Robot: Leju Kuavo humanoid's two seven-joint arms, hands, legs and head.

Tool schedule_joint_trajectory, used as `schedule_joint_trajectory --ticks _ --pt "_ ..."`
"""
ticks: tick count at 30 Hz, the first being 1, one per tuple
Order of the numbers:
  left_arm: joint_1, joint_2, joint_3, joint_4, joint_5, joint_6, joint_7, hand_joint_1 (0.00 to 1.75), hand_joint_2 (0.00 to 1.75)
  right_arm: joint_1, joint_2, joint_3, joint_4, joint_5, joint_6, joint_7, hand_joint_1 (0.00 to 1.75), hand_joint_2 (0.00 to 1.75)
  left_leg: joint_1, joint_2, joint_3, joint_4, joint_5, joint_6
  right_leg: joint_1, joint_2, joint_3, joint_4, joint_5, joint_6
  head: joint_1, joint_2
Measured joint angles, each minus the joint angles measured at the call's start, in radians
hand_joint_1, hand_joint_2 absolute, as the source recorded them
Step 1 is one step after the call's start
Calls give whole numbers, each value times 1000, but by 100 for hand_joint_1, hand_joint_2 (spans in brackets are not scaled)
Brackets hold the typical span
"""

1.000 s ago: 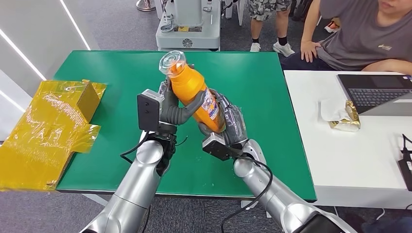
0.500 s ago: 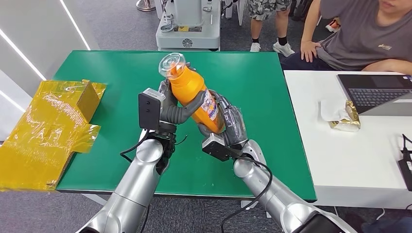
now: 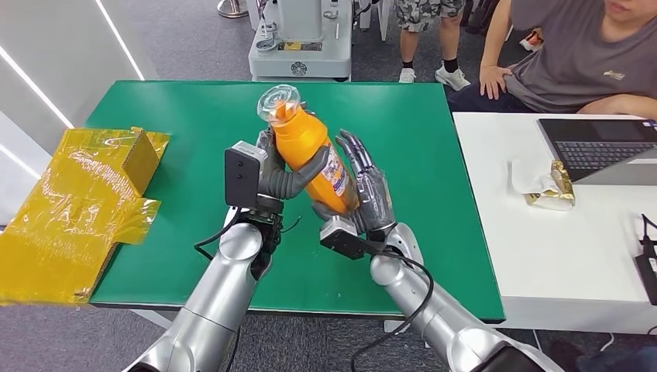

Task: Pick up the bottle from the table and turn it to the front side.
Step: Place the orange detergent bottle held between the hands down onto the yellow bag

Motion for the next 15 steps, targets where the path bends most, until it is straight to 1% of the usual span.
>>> schedule_joint_trajectory --ticks 5,8,12,15 --pt "4 11 1 0 -4 38 3 175 175 83 -1 -42 -168 34 -26 0 0 175 0 0 0 0 0 0 0 0 0 0 0 0 0 0" --pt "9 22 6 0 -14 81 -4 175 175 155 -6 -55 -298 55 -33 0 0 175 0 0 0 -1 0 0 0 0 0 0 -1 0 0 0" --pt "21 52 25 -6 -39 142 -15 175 175 267 -15 -59 -464 108 -36 0 0 175 0 0 0 -1 0 0 0 0 0 0 -1 0 0 0" --pt "26 76 35 -12 -46 153 -16 175 175 323 -21 -61 -546 126 -37 0 0 175 0 0 0 -1 0 -1 0 0 -1 0 -1 -1 0 0"
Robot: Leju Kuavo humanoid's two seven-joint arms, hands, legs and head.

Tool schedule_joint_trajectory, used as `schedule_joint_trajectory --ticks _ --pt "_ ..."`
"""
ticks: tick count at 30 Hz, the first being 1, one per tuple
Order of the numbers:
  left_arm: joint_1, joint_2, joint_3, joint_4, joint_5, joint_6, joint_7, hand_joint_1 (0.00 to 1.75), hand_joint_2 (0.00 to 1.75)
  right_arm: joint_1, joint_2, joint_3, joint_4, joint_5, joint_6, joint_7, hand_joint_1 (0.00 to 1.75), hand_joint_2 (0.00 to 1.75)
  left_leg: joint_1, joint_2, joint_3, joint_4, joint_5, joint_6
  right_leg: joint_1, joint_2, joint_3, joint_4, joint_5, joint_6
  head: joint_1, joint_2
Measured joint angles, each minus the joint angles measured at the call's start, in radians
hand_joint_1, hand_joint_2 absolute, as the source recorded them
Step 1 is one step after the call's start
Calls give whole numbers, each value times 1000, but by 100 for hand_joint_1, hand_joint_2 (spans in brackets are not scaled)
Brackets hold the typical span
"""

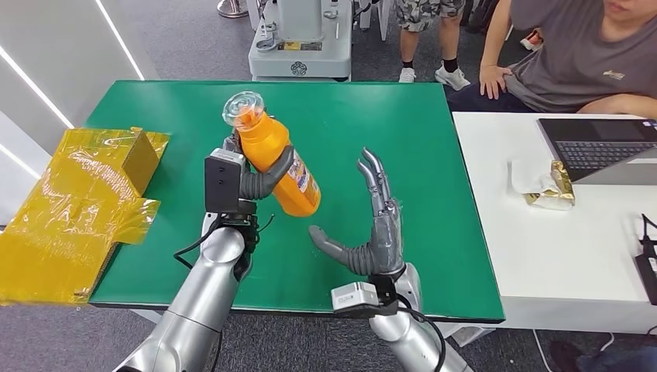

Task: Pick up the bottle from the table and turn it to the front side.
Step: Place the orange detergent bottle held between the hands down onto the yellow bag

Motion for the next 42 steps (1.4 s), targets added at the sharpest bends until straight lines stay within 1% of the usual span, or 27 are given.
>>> schedule_joint_trajectory --ticks 4,7,10,12,15,17,20,22,24,28,33,36,42 --pt "3 17 9 -4 -13 19 -4 175 175 35 -6 -3 -59 6 0 0 0 175 0 0 0 0 0 0 0 0 0 0 0 0 0 0" --pt "9 46 25 -21 -61 92 -6 175 175 71 -8 -7 -97 38 0 0 0 175 0 0 0 0 0 0 0 0 0 0 0 0 0 0" --pt "5 122 57 -37 -166 181 10 175 175 129 -10 -15 -137 53 0 0 0 175 1 1 0 0 0 0 0 1 0 0 0 -1 0 0" --pt "-5 184 82 -39 -229 218 26 175 175 163 -13 -21 -158 51 0 0 0 175 1 2 0 -1 1 -1 1 1 -1 1 0 -1 0 0" --pt "-23 263 108 -39 -333 268 62 175 175 187 -15 -27 -175 40 0 0 0 175 2 1 0 -2 2 -3 2 1 -2 1 -1 -2 0 0" --pt "-43 319 113 -35 -481 322 116 175 175 192 -16 -31 -180 31 0 0 0 175 2 2 0 -2 2 -4 2 2 -2 1 0 -3 0 0" --pt "-88 405 113 -17 -753 390 236 175 175 201 -16 -36 -183 18 0 0 0 175 2 2 0 -2 3 -4 2 2 -2 1 0 -4 0 0" --pt "-114 449 113 -5 -865 412 292 175 175 205 -17 -38 -184 13 0 0 0 175 2 2 0 -2 3 -4 2 2 -2 1 0 -4 0 0" --pt "-130 480 113 6 -950 417 327 175 175 207 -18 -38 -185 4 0 0 0 175 2 1 0 -2 3 -4 3 1 -2 1 0 -4 0 0" --pt "-153 515 108 43 -1125 407 366 175 175 204 -18 -37 -183 -22 0 0 0 175 2 2 0 -2 3 -5 2 2 -3 1 1 -4 0 0" --pt "-174 540 87 129 -1224 381 355 175 175 194 -18 -34 -180 -41 0 0 0 175 2 2 0 -2 3 -5 2 2 -3 1 1 -5 0 0" --pt "-177 546 74 179 -1246 370 334 175 175 192 -18 -31 -180 -46 0 0 0 175 2 2 0 -2 3 -5 2 2 -3 1 1 -5 0 0" --pt "-166 549 45 305 -1262 341 247 175 175 193 -19 -28 -181 -56 0 0 0 175 2 2 0 -3 3 -5 2 2 -3 1 1 -5 0 0"
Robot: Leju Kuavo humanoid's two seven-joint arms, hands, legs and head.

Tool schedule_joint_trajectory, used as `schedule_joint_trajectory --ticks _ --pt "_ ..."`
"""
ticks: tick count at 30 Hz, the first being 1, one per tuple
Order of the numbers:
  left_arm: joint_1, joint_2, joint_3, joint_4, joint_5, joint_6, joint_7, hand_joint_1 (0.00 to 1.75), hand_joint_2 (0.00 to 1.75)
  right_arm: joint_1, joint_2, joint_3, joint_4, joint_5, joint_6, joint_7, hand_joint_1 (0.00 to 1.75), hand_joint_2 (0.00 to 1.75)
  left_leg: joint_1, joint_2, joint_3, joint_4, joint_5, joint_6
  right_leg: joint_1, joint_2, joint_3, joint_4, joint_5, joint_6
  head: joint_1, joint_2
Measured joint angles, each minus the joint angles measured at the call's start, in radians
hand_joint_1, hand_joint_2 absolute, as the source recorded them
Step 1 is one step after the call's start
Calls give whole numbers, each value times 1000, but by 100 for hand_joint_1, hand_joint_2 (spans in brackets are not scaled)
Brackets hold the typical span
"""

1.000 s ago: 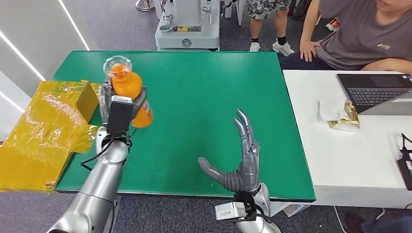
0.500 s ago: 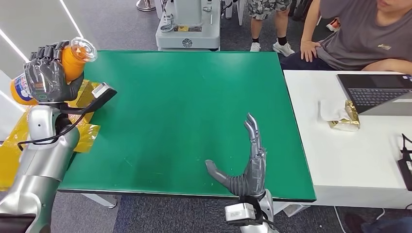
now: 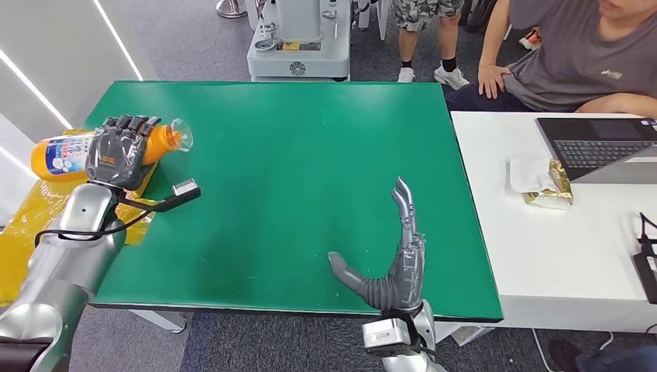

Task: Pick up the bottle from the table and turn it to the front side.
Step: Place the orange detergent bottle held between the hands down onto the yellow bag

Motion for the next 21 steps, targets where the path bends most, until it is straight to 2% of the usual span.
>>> schedule_joint_trajectory --ticks 10,21 --pt "38 -1 -9 130 21 -53 -25 175 175 14 -6 1 -2 8 0 0 0 175 0 0 -1 0 0 0 0 0 -1 0 0 0 0 0" --pt "65 -10 -9 197 14 -55 43 175 175 37 -6 1 -4 33 0 0 0 175 0 0 -1 0 0 0 0 0 -1 0 0 0 0 0"
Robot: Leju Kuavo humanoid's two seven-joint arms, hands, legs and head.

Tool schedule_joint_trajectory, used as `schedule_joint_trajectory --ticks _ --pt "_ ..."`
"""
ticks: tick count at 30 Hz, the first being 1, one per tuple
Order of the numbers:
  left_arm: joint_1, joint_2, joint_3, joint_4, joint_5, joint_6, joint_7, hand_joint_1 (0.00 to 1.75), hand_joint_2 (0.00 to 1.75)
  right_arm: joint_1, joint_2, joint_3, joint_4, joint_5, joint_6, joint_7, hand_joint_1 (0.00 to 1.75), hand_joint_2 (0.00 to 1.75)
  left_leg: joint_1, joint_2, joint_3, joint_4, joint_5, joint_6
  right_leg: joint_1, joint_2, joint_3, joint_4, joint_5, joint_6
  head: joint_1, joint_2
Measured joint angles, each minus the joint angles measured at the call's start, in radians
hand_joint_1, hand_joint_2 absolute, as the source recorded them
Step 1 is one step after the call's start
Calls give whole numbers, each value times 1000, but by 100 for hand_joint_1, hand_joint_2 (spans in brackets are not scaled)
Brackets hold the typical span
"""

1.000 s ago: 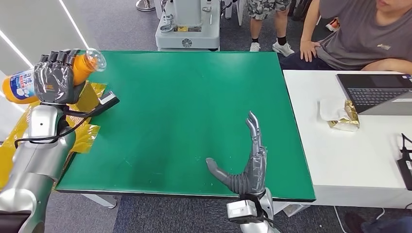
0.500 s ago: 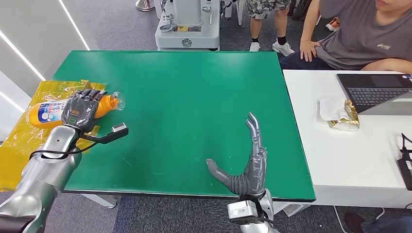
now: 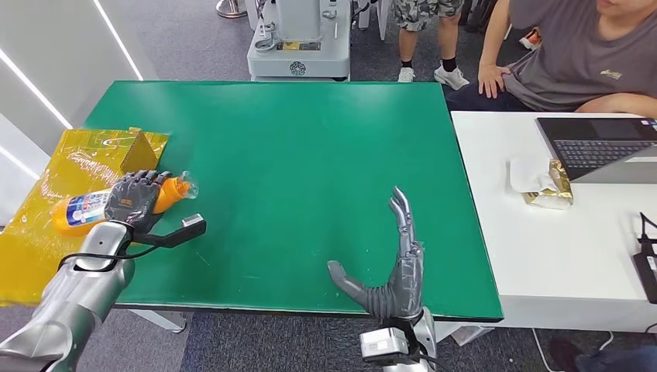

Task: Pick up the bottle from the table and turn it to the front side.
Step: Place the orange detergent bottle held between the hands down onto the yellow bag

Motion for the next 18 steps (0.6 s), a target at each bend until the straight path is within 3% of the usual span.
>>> schedule_joint_trajectory --ticks 9,18 --pt "29 -7 0 23 -35 5 75 175 175 42 -4 -1 -20 41 0 0 0 175 0 0 0 0 0 0 0 0 0 0 0 0 0 0" --pt "56 6 2 33 -49 50 112 175 175 53 -31 8 -25 -1 0 0 0 175 0 0 -1 0 0 0 0 -1 -1 0 0 0 0 0"
